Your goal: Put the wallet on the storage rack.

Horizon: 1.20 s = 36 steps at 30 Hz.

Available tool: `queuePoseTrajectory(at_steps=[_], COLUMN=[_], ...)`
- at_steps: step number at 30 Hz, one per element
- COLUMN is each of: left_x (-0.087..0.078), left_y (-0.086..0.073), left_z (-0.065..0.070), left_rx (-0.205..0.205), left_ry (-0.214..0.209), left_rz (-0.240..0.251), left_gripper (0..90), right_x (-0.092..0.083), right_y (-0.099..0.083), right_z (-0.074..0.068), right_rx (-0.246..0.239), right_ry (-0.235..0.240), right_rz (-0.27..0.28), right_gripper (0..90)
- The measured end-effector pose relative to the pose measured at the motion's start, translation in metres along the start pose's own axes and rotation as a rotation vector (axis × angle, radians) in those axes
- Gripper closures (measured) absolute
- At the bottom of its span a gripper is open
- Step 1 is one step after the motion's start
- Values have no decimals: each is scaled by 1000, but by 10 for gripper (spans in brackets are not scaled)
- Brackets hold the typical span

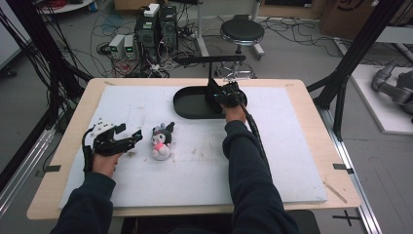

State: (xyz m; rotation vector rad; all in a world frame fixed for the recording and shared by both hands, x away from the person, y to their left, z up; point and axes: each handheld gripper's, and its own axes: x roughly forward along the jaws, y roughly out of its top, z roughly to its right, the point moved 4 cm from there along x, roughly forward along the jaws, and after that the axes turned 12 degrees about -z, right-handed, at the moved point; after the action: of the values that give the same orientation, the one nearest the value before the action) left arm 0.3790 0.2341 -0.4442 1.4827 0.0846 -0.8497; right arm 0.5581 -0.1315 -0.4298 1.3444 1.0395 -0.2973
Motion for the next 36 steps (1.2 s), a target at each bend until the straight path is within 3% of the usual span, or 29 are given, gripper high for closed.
queuePoseTrajectory(at_steps=[2, 7, 11, 18, 22, 24, 27, 28, 30, 32, 33, 36], left_x=[0, 0, 0, 0, 0, -1, -2, -2, -3, -5, -7, -12], left_y=[0, 0, 0, -1, 0, 0, 0, 0, 1, 2, 4, 7], left_z=[0, 0, 1, 1, 1, 1, 1, 0, 0, 0, 1, 2], left_rx=[1, 4, 6, 6, 4, 5, -3, -2, -6, -23, -23, -27], left_ry=[-1, -1, 2, 6, 5, -2, 4, 4, 2, -12, -22, -25], left_rz=[-1, -5, -6, -8, -4, 3, 14, 14, 20, 48, 77, 127], left_gripper=[249, 249, 249, 249, 249, 249, 249, 249, 249, 237, 198, 167], right_x=[0, -9, -19, -48, -70, -81, -92, -96, -108, -118, -129, -136], right_y=[0, 0, 0, -4, -9, -17, -34, -41, -57, -70, -88, -102], right_z=[5, 17, 25, 38, 43, 48, 58, 60, 62, 63, 63, 62], right_rx=[16, 12, 30, 16, -17, -23, 4, -16, -92, -98, -103, -134], right_ry=[-7, -116, -135, -153, -138, -121, -8, 7, -28, -13, 5, 6], right_rz=[4, -1, 6, 16, 64, 66, -49, -50, -24, -28, 10, 23], right_gripper=[756, 571, 533, 505, 502, 454, 377, 377, 338, 286, 272, 245])
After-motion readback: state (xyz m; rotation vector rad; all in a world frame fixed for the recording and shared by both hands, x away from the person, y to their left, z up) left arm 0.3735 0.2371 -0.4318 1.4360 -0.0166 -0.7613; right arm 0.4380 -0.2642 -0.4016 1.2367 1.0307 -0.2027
